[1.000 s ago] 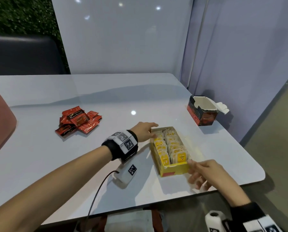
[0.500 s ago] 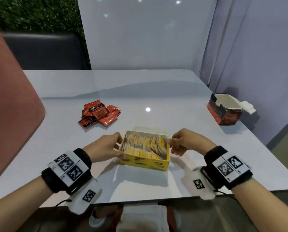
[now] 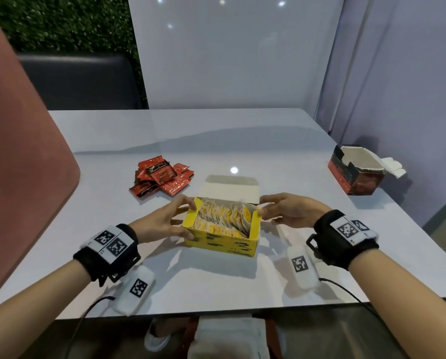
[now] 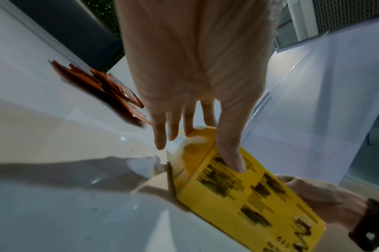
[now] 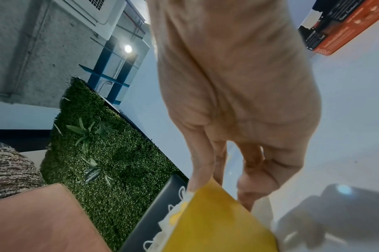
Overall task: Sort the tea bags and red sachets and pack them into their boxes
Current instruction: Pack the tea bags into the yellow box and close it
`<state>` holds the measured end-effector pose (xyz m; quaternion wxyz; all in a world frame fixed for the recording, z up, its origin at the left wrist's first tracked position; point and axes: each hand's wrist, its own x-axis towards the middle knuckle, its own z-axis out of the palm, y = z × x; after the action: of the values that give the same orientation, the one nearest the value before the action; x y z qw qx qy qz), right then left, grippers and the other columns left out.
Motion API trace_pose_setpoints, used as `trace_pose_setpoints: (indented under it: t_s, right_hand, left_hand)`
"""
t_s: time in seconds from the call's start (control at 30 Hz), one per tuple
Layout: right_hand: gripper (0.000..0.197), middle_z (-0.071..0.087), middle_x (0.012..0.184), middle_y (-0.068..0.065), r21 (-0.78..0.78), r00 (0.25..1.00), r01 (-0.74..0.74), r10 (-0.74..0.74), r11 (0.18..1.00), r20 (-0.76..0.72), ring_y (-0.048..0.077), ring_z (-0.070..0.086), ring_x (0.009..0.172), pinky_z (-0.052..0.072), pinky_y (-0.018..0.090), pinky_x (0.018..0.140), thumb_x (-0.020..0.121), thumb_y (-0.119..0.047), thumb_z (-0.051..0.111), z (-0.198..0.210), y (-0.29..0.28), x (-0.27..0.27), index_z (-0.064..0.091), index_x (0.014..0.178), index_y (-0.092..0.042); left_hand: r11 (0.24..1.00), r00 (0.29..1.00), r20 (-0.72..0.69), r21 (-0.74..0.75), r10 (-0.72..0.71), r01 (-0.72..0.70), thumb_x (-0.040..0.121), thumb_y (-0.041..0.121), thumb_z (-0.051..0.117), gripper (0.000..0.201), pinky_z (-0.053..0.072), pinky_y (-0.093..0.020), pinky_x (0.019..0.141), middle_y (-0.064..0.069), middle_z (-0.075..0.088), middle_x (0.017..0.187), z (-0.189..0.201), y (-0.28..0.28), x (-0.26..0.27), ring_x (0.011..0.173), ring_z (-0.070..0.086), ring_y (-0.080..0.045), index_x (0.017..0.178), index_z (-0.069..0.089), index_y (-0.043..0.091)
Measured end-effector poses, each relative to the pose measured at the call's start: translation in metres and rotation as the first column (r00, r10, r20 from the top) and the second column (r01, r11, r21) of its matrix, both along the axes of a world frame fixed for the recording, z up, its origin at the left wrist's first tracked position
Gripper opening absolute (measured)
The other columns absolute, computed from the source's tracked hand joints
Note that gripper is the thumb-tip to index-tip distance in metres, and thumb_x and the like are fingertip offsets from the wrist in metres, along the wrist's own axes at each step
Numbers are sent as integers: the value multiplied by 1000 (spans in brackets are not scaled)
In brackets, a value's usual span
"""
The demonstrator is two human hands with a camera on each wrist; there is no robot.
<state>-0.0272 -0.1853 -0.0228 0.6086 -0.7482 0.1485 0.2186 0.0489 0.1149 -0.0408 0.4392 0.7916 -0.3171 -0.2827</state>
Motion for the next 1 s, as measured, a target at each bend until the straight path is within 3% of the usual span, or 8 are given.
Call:
trace_pose_setpoints:
  t_s: [0.07, 0.17, 0.27, 0.4, 0.63, 0.77, 0.9, 1.0]
  right_hand:
    - [52, 60, 108, 10, 9, 999, 16, -16, 1000, 33, 19, 55, 93, 43, 25, 73, 87, -1, 60, -3, -1, 2, 42, 135, -5]
    - [48, 58, 118, 12, 32, 993, 24, -28, 999, 119, 25, 54, 109, 44, 28, 85, 86, 4, 58, 1, 2, 5, 46, 130, -11]
    - [50, 59, 124, 13, -7, 991, -25, 26, 1000, 131, 28, 53, 116, 41, 36, 100, 82, -1, 65, 4, 10, 7, 47, 128, -13]
    - [68, 52, 130, 15, -127, 987, -65, 83, 990, 140, 30, 52, 118, 44, 31, 93, 78, 6, 67, -1, 15, 7, 37, 136, -13]
    - [42, 59, 125, 15, 245, 872, 146, -241, 959, 427, 26, 58, 110, 47, 32, 91, 96, -37, 43, 17, 24, 13, 52, 126, -8]
    - [29, 68, 111, 4, -11, 769, 94, -66, 995, 635, 11, 63, 100, 50, 22, 86, 95, -32, 48, 36, 31, 0, 68, 108, -15]
    - [18, 72, 99, -8, -326, 776, 42, 175, 944, 606, 2, 64, 99, 46, 11, 80, 87, -22, 63, 30, 36, -21, 72, 102, -22]
    - [19, 72, 103, -8, -401, 803, 47, 205, 915, 560, 6, 62, 103, 48, 18, 86, 84, -20, 67, 18, 38, -34, 73, 101, -28]
  left_hand:
    - [1000, 999, 24, 6, -30, 30, 70, 21, 79, 48, 38, -30, 107, 11, 40, 136, -1, 1, -2, 134, 35, -9, 105, 48, 30]
    - [998, 992, 122, 46, -43, 37, 56, 51, 80, 56, 36, -30, 108, 13, 37, 135, -2, 2, -5, 133, 35, -7, 104, 53, 41]
    - [999, 985, 172, 38, -16, 10, 63, 36, 82, 50, 37, -32, 107, 10, 38, 132, -4, 1, -7, 130, 36, -8, 102, 53, 42]
    - [1000, 977, 213, 21, -6, 2, 67, 24, 82, 48, 38, -25, 103, 10, 39, 130, -5, 1, -11, 127, 37, -7, 100, 53, 42]
    - [1000, 969, 245, 30, -7, -1, 66, 29, 81, 48, 36, -15, 96, 16, 37, 127, -6, 0, -14, 118, 36, 13, 104, 54, 37]
    - [999, 971, 238, 31, 4, -12, 54, 55, 76, 64, 38, -12, 94, 13, 39, 129, -4, 0, -18, 117, 37, 14, 109, 50, 35]
    - [996, 979, 181, -1, 89, -91, 67, 19, 81, 59, 37, -28, 106, 2, 42, 130, -6, -3, -20, 122, 42, -11, 106, 36, 22]
    - [995, 988, 119, -13, 98, -97, 69, 11, 79, 60, 41, -29, 103, 3, 37, 131, -5, -4, -22, 123, 41, -16, 102, 29, 16]
